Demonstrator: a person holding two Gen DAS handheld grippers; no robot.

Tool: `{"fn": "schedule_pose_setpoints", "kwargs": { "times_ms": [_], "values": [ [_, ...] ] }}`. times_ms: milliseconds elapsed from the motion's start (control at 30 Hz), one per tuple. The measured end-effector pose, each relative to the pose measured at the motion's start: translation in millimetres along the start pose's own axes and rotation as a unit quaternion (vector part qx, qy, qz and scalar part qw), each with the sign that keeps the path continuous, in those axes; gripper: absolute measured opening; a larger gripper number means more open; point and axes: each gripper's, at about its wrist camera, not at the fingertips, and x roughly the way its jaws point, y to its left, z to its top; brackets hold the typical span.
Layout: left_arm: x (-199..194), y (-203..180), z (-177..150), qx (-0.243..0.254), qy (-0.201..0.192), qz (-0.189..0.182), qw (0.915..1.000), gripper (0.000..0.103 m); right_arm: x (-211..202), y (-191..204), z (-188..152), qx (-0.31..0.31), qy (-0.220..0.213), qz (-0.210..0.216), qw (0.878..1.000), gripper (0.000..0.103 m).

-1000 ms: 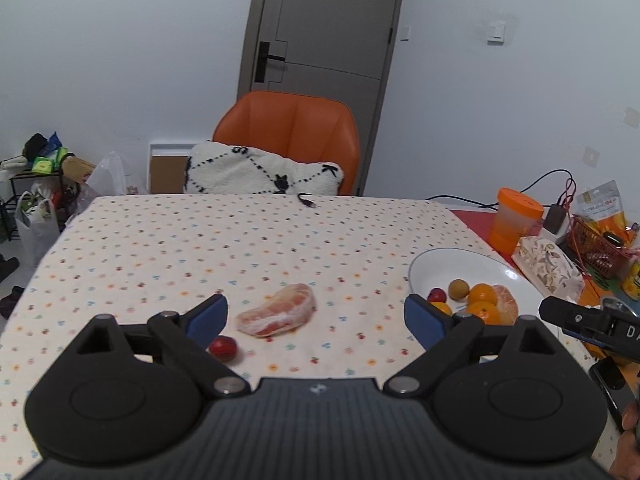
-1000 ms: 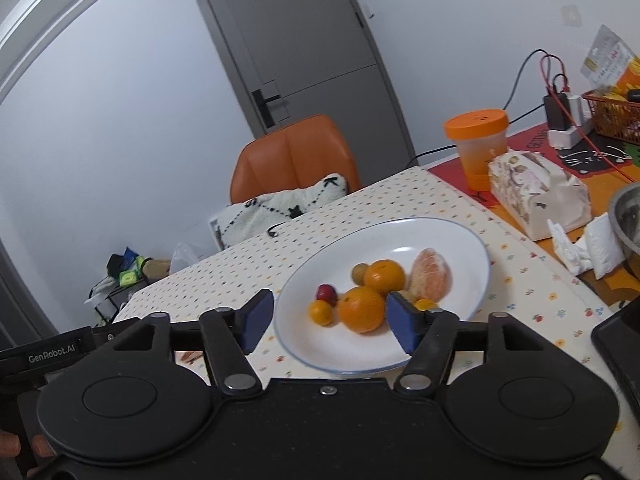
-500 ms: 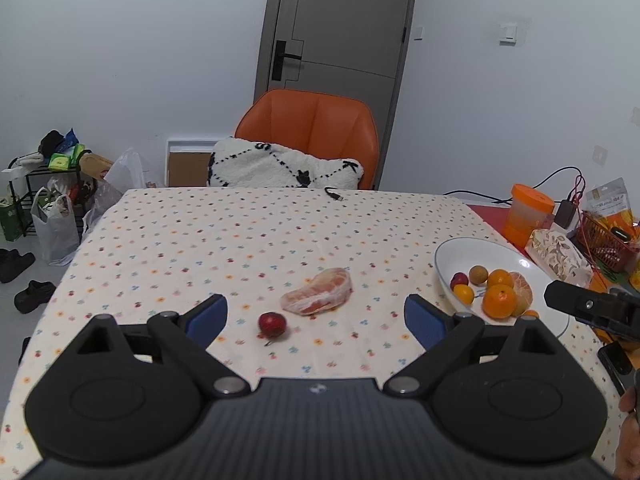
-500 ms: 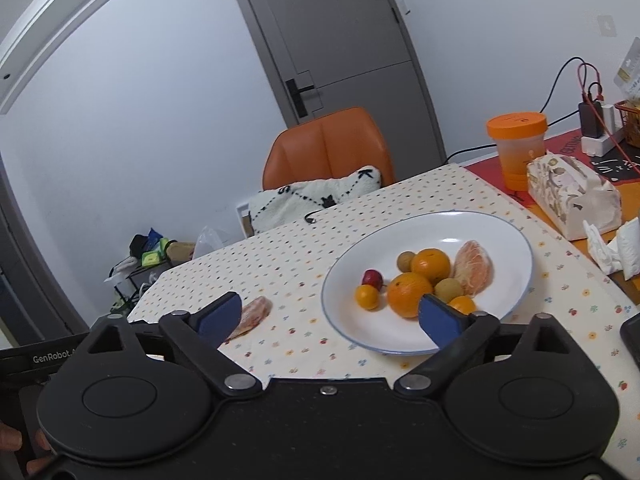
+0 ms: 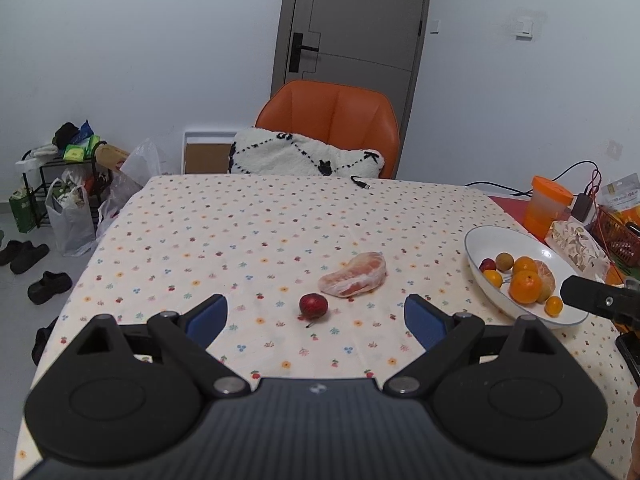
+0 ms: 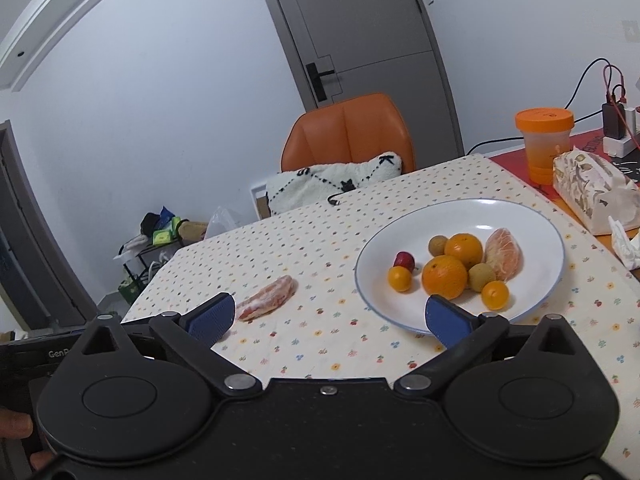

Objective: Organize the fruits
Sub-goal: 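Move both open grippers back toward the red plum and peeled pomelo segment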

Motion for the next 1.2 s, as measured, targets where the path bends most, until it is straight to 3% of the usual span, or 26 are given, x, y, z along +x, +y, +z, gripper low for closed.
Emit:
{"fn": "schedule_pose_setpoints", "kwargs": {
  "times_ms": [633,1200],
  "values": [
    [38.1,4.5,-3.2,-0.001,0.015,-0.005,0.9999,0.082,27.3,25.4,-10.7,-0.032,0.034,0.02,0.999,0.103],
    [85.8,-0.8,-9.9,-0.011,0.049,0.017,0.9986,0.059,66.3,31.6,-9.4,-0.055,0.039,0.039,0.997,0.1]
  ]
}}
